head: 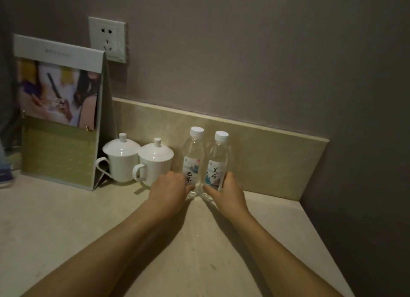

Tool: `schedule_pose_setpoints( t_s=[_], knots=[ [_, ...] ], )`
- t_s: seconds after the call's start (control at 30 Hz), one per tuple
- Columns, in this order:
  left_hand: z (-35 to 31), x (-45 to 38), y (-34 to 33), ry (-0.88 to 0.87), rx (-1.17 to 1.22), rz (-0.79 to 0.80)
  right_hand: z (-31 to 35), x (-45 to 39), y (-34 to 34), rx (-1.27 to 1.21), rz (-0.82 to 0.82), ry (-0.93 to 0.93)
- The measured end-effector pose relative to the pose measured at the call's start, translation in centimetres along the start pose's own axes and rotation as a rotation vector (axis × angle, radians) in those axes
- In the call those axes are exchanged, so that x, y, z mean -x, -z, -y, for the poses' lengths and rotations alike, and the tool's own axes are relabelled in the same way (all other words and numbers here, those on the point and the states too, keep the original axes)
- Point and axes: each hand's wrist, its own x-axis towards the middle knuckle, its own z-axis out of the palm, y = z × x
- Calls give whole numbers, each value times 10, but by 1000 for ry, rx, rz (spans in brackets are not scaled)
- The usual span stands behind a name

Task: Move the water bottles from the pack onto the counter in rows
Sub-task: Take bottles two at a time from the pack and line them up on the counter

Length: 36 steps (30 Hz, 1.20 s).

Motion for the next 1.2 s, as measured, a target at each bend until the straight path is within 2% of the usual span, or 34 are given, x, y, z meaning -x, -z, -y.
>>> schedule_pose_setpoints(
  t_s=[0.63, 1.2],
  knots=[
    [5, -6, -13, 69, -55, -122, 7, -13, -18, 0, -42, 29],
    [9, -7, -9, 77, -37, -138, 12, -15, -26, 31, -65, 46]
  ],
)
